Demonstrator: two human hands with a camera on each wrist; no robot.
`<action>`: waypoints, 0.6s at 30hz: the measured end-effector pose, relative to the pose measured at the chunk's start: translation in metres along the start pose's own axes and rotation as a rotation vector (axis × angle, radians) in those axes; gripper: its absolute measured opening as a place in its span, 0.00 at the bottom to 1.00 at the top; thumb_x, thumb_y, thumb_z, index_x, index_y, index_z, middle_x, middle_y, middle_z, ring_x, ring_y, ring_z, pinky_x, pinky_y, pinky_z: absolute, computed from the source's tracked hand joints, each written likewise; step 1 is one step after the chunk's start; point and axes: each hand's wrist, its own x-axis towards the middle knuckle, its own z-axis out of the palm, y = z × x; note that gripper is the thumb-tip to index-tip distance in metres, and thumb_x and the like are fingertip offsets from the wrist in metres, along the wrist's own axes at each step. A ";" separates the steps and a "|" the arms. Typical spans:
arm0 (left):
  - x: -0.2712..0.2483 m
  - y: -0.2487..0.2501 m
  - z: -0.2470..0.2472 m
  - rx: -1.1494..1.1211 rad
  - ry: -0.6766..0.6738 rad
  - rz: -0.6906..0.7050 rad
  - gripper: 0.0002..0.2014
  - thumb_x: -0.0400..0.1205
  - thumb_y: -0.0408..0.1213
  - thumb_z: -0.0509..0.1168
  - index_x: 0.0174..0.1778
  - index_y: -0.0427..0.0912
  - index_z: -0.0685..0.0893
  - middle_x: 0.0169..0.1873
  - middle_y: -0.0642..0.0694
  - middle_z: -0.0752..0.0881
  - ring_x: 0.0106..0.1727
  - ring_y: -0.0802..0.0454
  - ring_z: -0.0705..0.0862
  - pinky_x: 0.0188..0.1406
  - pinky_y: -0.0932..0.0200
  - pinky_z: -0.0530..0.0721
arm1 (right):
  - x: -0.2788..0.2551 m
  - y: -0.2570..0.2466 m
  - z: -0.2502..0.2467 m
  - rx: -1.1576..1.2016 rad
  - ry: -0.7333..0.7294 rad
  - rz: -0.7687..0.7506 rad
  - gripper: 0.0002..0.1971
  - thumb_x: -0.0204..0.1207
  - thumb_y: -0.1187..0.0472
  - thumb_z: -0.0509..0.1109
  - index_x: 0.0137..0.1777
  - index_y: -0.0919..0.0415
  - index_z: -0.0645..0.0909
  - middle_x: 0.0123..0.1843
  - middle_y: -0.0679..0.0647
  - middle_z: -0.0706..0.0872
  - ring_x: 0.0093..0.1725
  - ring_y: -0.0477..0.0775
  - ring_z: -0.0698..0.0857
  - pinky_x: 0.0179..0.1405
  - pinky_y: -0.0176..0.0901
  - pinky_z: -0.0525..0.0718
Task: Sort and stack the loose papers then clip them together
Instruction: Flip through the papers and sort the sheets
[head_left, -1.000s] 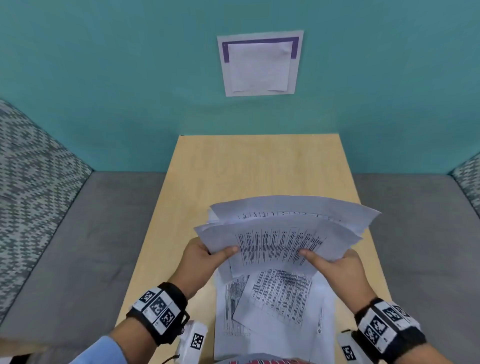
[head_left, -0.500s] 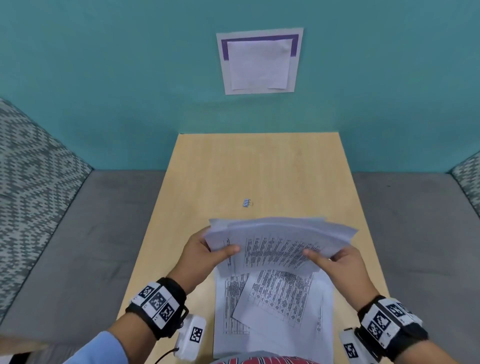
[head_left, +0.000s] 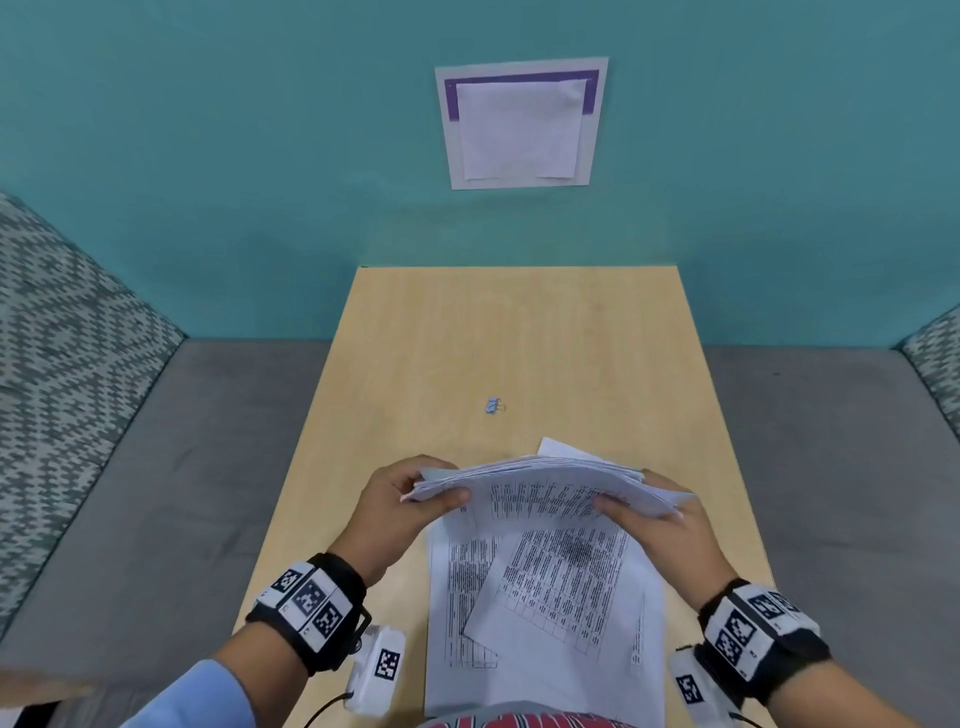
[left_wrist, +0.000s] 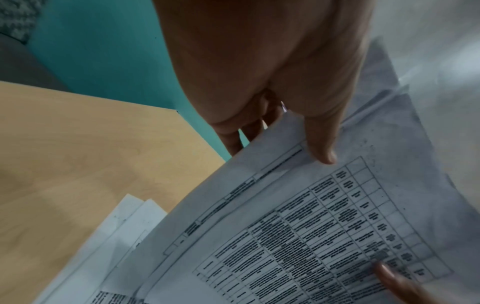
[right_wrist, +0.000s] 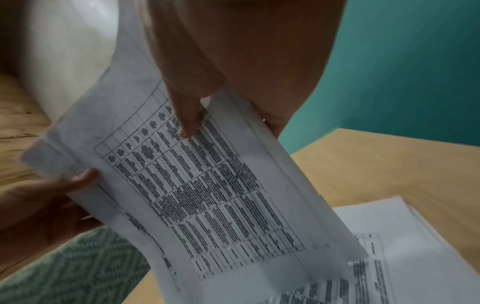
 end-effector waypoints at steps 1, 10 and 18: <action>-0.001 0.001 0.001 0.000 0.004 0.004 0.06 0.77 0.26 0.81 0.44 0.40 0.94 0.43 0.44 0.95 0.46 0.53 0.91 0.50 0.58 0.87 | 0.001 -0.001 0.003 -0.008 0.017 0.018 0.09 0.73 0.69 0.84 0.50 0.56 0.95 0.49 0.56 0.97 0.54 0.61 0.94 0.53 0.45 0.91; -0.007 0.013 0.000 -0.004 0.003 0.007 0.13 0.78 0.24 0.80 0.56 0.38 0.93 0.52 0.45 0.97 0.53 0.53 0.95 0.54 0.58 0.91 | -0.001 -0.001 -0.002 0.054 0.044 0.062 0.18 0.66 0.59 0.89 0.56 0.58 0.94 0.52 0.65 0.97 0.51 0.58 0.96 0.54 0.49 0.92; -0.009 0.035 -0.001 -0.001 0.060 0.116 0.13 0.77 0.26 0.81 0.55 0.42 0.93 0.50 0.49 0.97 0.49 0.57 0.94 0.48 0.65 0.90 | 0.000 -0.035 -0.007 0.083 0.059 -0.031 0.14 0.70 0.66 0.86 0.56 0.62 0.93 0.38 0.49 0.97 0.36 0.52 0.94 0.41 0.40 0.90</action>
